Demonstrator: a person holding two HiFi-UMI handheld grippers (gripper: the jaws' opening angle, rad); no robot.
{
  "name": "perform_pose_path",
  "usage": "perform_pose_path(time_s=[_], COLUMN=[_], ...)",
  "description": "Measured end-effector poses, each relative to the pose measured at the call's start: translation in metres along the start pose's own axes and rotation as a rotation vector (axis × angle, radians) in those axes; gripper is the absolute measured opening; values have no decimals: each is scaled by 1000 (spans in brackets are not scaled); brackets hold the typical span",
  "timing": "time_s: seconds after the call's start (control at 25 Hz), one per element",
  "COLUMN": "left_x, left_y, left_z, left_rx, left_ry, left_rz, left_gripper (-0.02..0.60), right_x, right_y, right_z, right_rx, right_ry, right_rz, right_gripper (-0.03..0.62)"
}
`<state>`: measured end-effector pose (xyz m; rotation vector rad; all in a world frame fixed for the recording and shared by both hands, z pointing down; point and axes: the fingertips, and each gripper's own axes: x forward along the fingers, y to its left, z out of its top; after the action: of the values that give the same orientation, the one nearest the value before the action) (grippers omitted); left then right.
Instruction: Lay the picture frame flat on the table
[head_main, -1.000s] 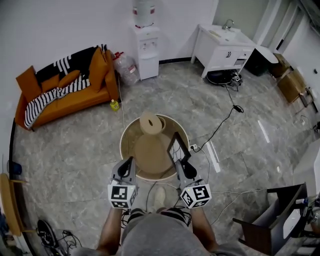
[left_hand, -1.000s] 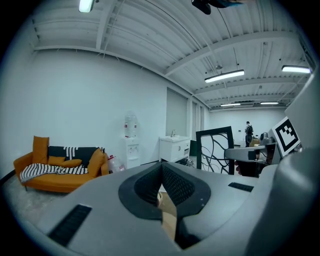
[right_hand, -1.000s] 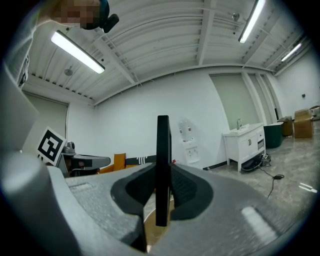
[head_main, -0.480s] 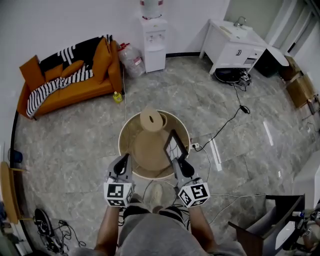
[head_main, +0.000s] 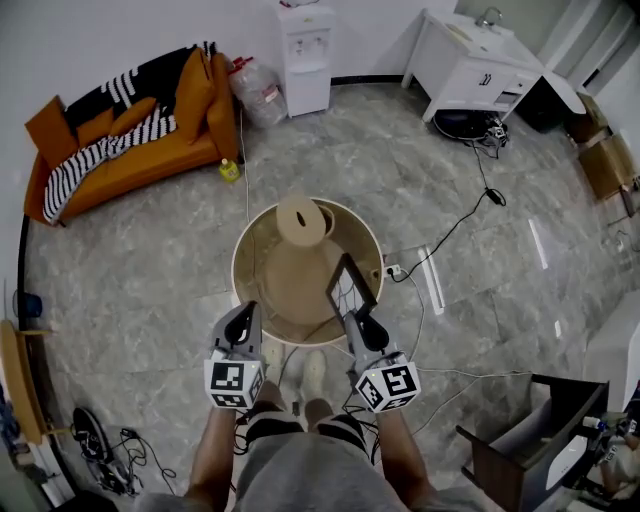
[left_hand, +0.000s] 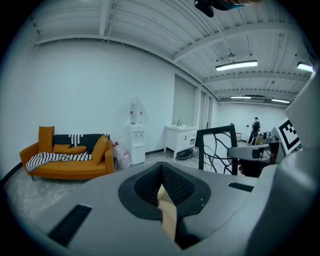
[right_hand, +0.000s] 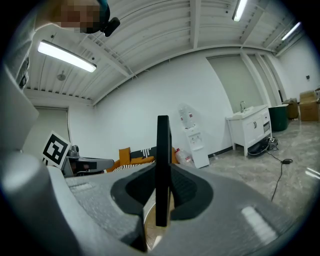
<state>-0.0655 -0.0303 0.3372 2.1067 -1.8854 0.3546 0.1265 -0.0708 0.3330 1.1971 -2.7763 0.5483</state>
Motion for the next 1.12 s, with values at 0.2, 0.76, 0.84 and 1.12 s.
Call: perform_pose_path(time_s=[0.2,0.76,0.84,1.12], left_x=[30,104,113,149], left_y=[19,63,66,79], left_z=[-27,-157,-176,-230], left_rx=[3,-29,-32,-37], left_ry=[36,188,212,264], left_rz=[-23,-108,-123,-158], left_gripper=[17,17,17,17], right_x=[30,104,110,140], right_y=[-9,-37,-41,-56], right_z=[-33,-157,-176,-235], right_rx=[27,110,121,147], right_ry=[39,157,179,234], right_rz=[-19,-98,-107,-121], right_gripper=[67,67,67,67])
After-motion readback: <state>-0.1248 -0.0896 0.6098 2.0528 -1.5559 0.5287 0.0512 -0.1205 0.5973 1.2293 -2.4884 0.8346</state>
